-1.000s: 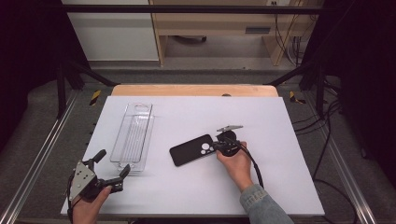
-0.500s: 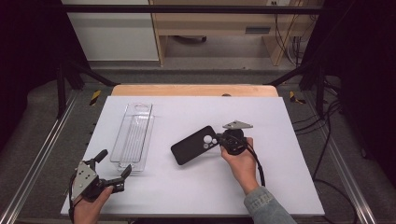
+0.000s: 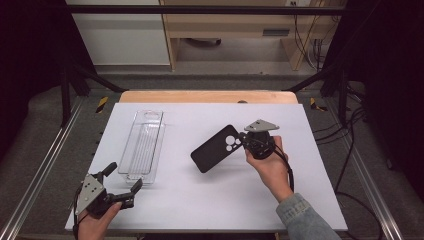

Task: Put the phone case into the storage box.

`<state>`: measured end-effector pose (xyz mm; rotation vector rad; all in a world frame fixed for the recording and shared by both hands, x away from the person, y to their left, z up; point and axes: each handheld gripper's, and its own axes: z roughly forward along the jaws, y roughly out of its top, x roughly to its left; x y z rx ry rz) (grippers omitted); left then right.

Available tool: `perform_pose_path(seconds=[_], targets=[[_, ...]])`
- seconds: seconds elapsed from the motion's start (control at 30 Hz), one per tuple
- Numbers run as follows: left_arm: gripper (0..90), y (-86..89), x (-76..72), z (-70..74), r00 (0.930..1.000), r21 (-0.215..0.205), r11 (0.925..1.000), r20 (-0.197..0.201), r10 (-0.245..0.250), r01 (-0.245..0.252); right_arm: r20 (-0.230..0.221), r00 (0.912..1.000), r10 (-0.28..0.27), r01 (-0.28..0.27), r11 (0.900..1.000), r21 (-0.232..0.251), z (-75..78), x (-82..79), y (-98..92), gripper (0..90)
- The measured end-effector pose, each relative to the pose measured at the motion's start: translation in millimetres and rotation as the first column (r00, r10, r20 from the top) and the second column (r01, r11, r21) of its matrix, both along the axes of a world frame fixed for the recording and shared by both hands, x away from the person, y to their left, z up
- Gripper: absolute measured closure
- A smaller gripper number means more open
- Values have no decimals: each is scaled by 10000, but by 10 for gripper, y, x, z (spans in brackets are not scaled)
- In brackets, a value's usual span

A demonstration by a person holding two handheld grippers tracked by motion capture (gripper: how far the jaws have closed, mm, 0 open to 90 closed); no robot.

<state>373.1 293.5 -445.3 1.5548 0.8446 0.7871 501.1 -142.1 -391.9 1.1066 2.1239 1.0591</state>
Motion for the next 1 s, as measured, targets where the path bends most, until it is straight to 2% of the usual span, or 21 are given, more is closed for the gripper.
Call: perform_pose_path(seconds=[0.1, 0.2, 0.23, 0.3, 0.37, 0.47, 0.57, 1.0], targets=[[4, -64, 32, 97, 9997, -72, 9999, -182, -143, 142, 115, 9999, 108, -105, 9997, -227, 49, 1, -16, 879], [6, -148, 96, 222, 9983, 81, 9991, -420, -402, 406, 342, 9986, 411, -388, 9972, -644, 145, -5, -30, 879], [7, -208, 159, 306, 9968, 133, 9981, -534, -599, 607, 417, 9978, 513, -481, 9960, -749, 170, -9, -27, 879], [8, -241, 192, 347, 9963, 206, 9976, -573, -641, 654, 544, 9961, 690, -634, 9932, -980, 221, -13, -21, 880], [8, -342, 288, 463, 9939, 386, 9952, -674, -869, 897, 632, 9944, 845, -768, 9903, -1155, 274, -15, -18, 880], [8, -415, 346, 533, 9919, 540, 9929, -757, -1017, 1060, 666, 9932, 957, -870, 9886, -1229, 312, -15, -18, 879], [8, -553, 429, 631, 9880, 815, 9873, -845, -1293, 1362, 776, 9903, 1151, -1034, 9847, -1402, 364, -17, -17, 880], [8, -944, 626, 798, 9707, 1290, 9675, -1322, -2008, 2177, 1195, 9786, 1672, -1405, 9687, -2048, 618, -28, -93, 879]])
